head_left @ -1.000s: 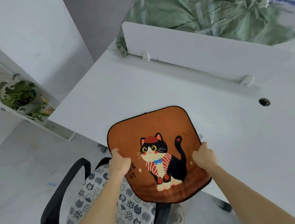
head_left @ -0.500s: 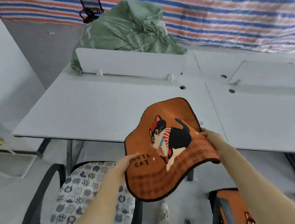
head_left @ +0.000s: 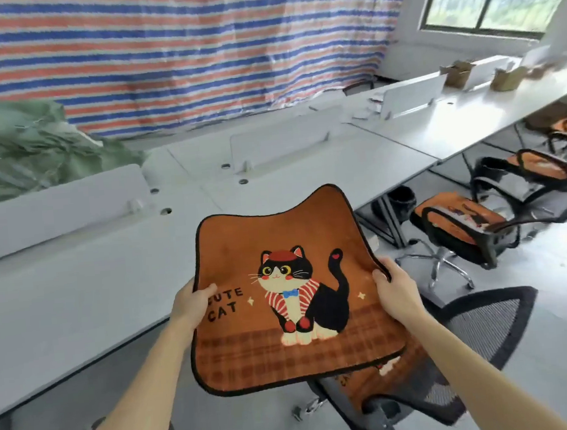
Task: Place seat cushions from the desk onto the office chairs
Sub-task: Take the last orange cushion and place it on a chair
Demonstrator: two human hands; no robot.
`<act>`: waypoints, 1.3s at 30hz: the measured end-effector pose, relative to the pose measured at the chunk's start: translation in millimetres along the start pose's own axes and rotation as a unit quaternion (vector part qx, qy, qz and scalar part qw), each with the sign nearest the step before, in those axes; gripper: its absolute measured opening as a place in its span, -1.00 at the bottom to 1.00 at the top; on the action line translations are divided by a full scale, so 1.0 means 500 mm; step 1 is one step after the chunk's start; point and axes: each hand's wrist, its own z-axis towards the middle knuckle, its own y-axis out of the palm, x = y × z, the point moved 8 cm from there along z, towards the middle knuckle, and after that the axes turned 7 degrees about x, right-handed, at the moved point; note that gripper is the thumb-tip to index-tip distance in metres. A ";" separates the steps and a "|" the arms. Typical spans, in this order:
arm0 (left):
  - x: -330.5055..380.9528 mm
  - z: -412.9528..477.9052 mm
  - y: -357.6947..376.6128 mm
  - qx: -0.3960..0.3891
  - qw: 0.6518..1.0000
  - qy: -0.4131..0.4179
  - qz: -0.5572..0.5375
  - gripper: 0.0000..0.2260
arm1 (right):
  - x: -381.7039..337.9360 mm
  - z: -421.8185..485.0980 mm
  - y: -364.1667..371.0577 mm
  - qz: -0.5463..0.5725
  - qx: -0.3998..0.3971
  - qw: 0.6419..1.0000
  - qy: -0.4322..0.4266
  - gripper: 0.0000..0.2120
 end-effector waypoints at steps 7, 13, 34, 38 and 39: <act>0.186 -0.134 0.401 -0.081 0.989 0.113 0.040 -0.81 | 0.178 0.036 -0.377 0.016 0.150 0.988 0.040 -0.77; 0.315 -0.294 0.739 -0.123 0.966 0.214 0.082 -0.68 | 0.389 0.110 -0.692 0.017 0.206 0.976 0.061 -0.70; 0.700 -0.279 1.699 -0.196 0.919 0.308 0.145 -0.75 | 0.726 0.658 -1.271 0.028 0.298 0.943 0.143 -0.79; 0.774 -0.219 1.920 -0.244 0.914 0.298 0.127 -0.72 | 0.779 0.805 -1.369 0.011 0.326 0.927 0.185 -0.84; 0.795 -0.204 1.997 -0.255 0.914 0.285 0.132 -0.72 | 0.804 0.851 -1.404 0.008 0.334 0.921 0.200 -0.85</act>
